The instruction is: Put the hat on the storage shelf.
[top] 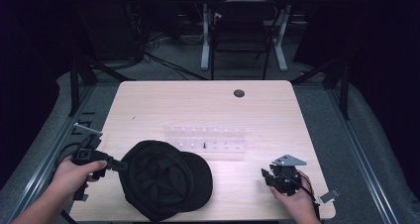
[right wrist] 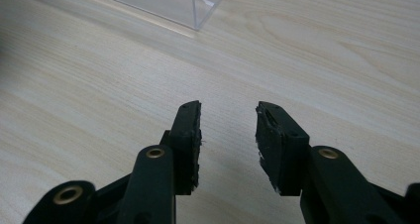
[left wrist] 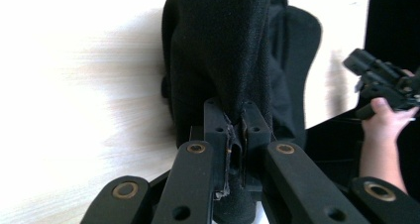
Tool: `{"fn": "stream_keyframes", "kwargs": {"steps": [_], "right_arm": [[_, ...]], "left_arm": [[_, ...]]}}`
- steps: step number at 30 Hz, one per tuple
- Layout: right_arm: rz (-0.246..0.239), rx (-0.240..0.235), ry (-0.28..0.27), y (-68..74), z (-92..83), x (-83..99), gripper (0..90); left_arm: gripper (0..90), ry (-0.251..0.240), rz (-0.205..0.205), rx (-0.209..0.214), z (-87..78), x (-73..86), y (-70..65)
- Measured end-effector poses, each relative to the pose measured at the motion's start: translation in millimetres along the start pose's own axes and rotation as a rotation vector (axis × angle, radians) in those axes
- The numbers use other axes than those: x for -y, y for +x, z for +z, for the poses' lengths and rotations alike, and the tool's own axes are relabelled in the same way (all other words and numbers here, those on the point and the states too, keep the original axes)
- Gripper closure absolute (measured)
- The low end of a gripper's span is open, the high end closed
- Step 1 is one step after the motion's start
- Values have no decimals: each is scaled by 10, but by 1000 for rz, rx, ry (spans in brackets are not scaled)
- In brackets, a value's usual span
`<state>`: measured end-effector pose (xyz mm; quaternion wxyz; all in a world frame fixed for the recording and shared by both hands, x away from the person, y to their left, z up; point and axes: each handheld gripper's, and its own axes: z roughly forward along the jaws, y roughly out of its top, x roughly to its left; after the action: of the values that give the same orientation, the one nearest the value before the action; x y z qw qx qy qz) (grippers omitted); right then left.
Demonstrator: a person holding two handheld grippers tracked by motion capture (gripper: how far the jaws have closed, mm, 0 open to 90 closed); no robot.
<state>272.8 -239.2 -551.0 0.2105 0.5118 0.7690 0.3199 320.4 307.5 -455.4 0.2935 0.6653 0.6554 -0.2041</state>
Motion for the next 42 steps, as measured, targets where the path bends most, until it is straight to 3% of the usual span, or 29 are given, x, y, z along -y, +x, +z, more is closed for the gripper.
{"fn": "stream_keyframes", "kwargs": {"steps": [16, 27, 36, 42], "right_arm": [[5, -8, -3, -9, -1, 2, 615], [9, -7, -4, -10, 3, 2, 614], [7, -1, -5, -17, -4, 1, 613], [8, -1, -6, -21, -7, 1, 614]], "left_arm": [[858, -48, 36, 122, -263, -30, -195], [858, -53, 15, 136, -347, -42, -244], [859, -79, 18, 201, -440, -49, -330], [860, -90, 34, 220, -513, -56, -404]]}}
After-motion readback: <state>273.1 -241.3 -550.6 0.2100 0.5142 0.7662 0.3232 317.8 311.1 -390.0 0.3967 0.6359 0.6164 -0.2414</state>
